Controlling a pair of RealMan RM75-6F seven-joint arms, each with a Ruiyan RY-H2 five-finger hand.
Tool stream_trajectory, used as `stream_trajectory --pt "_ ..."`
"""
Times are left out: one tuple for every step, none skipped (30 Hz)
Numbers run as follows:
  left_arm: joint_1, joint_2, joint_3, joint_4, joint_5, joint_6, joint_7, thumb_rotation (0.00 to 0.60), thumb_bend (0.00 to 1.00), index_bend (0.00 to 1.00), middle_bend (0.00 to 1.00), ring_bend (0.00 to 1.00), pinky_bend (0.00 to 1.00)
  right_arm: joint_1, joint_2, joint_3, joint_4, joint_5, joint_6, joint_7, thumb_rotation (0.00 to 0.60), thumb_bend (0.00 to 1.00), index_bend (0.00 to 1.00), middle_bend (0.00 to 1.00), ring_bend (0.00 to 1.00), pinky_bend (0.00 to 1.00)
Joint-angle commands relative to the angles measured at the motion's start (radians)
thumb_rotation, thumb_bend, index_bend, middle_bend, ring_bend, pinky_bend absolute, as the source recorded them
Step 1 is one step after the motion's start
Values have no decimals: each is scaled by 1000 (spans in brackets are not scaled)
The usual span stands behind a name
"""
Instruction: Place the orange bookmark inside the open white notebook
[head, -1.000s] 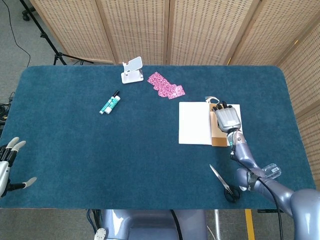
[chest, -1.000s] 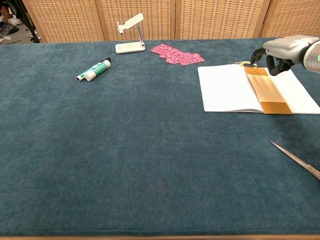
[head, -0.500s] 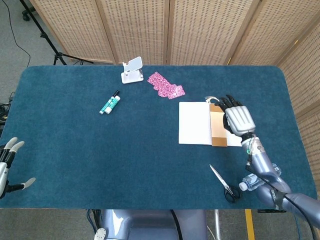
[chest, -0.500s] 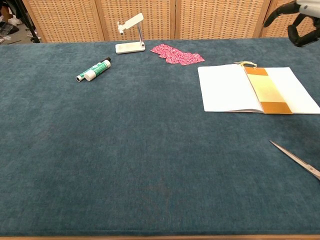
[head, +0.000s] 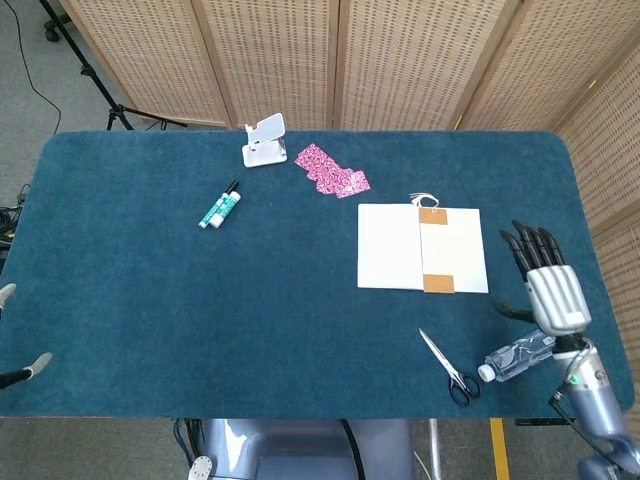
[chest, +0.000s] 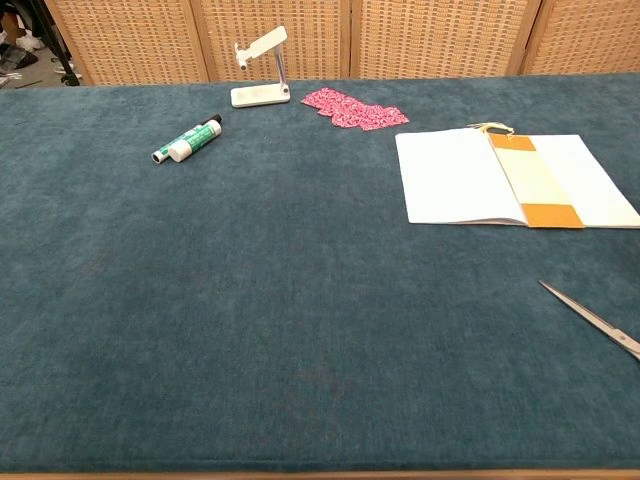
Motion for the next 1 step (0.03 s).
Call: stream_trajectory --pt "4 -4 -2 3 4 9 -8 600 0 0 0 0 0 -76 10 -38 -35 -46 92 -8 600 0 4 0 0 0"
